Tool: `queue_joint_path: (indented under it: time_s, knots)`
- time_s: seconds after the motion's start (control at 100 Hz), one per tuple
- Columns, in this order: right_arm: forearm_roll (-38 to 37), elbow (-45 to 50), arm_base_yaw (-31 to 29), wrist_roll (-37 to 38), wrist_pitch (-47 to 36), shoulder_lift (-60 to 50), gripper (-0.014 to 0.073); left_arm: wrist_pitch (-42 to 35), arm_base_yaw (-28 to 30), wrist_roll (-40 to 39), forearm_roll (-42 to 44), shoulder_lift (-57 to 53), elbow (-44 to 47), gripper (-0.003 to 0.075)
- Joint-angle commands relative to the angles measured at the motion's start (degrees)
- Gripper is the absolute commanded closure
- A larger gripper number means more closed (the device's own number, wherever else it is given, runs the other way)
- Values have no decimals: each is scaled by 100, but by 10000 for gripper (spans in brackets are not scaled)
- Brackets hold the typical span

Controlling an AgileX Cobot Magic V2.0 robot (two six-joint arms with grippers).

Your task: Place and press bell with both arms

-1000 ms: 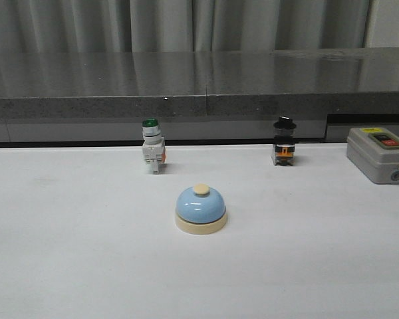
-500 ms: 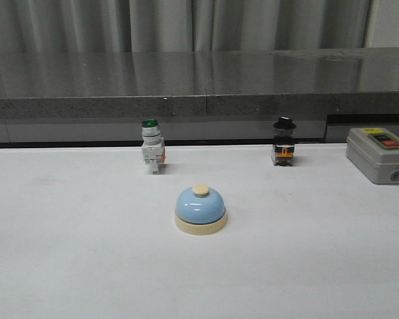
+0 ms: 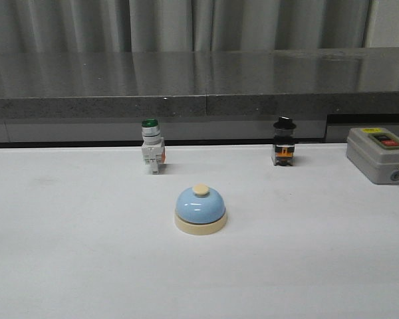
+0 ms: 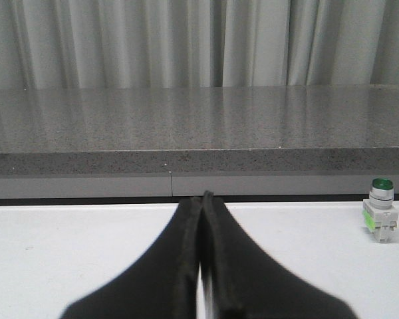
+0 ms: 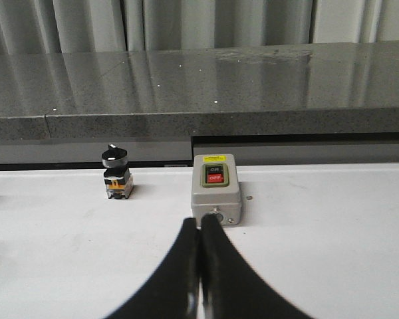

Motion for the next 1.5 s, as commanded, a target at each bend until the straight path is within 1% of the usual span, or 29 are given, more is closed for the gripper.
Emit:
queue_joint_path:
  time_s: [0.0,0.34,0.57,0.77,1.08,1.15,1.29,1.49]
  knots:
    - [-52,-92,-27,-31,-491,-69,653,-484,-3,-24,5,-178,238,741]
    - [-65,-146,-27,-31,-475,-69,653,-484,-3,-24,5,-178,238,741]
    - [-130,-900,-27,-36,-35,165,653,-484,-3,-24,5,-178,238,741]
    - [-143,-1730,-19,-36,586,1318,653,-484,-3,-24,5,-178,238,741]
    - [-130,-2824,3,-36,612,3074,653,-484,-3,-24,5,-178,238,741]
    - [-130,-3096,94,-36,644,3452,653,-484,-3,-24,5,-178,238,741]
    - [-130,-3744,493,-40,993,4249,653,-484,-3,-24,5,-178,238,741]
    - [-130,-4693,1341,-52,1554,5433,653,-484,-3,-24,5,-178,238,741]
